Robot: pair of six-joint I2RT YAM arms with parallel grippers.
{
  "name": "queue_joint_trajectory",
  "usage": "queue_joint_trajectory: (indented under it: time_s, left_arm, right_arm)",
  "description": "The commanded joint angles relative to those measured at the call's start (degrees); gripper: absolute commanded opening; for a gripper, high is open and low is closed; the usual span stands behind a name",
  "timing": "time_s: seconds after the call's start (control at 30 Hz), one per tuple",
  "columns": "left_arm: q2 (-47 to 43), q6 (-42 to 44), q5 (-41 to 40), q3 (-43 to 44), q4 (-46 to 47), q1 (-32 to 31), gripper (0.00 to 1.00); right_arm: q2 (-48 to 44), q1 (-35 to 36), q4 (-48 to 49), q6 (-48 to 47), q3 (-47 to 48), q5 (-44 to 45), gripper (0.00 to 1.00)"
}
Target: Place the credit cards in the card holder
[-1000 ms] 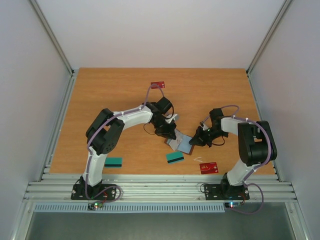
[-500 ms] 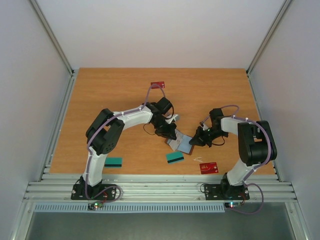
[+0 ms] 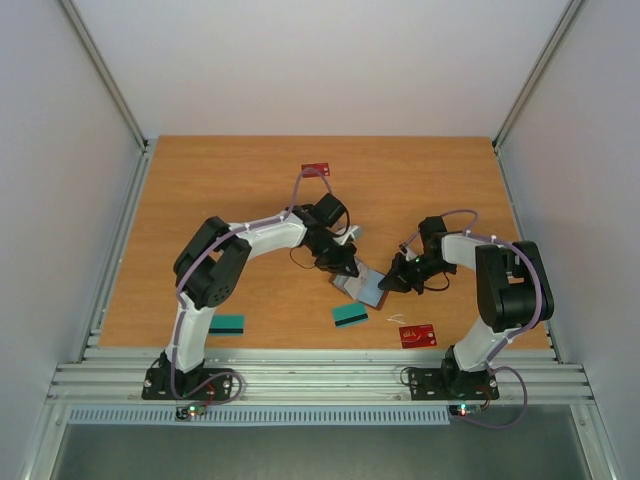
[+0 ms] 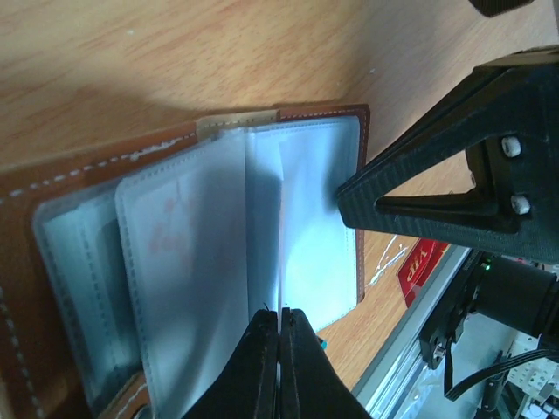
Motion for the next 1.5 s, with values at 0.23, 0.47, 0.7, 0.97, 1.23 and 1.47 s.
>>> queue_joint_trajectory:
  time_s: [0.23,0.47,0.7,0.97,1.23,1.47]
  left_arm:
    - [3.2,1.4,2.1,0.5,2.9,1.9,0.00]
    - [6.1,4.0,3.5,3.1,2.5,2.1,0.00]
    - [5.4,0.8,4.7,1.3,5.6,2.1,0.00]
    - [4.8,-0.8,3.4,-1.5,6.3,1.9,0.00]
    - [4.9,-3.4,2.0,-2.6,7.8,1.9,0.00]
    - [4.5,-4.5,1.0,-3.2,8.7,1.7,0.00]
  right_arm:
    - [1.0,0.3,-2.0,-0.9,0.3,5.3,0.07]
    - [1.0,0.3,-2.1,-0.6,0.4,5.1,0.08]
    - [0.5,0.3,-2.7,-0.3,1.0,5.6,0.08]
    - [-2.7,0.3,-5.0,0.6,3.1,4.7,0.19]
    - [-8.6,0.2,-11.7,-0.7,4.3,4.4,0.27]
    - [-11.4,0.3,-12.4,-0.3,-0.7,6.8,0.21]
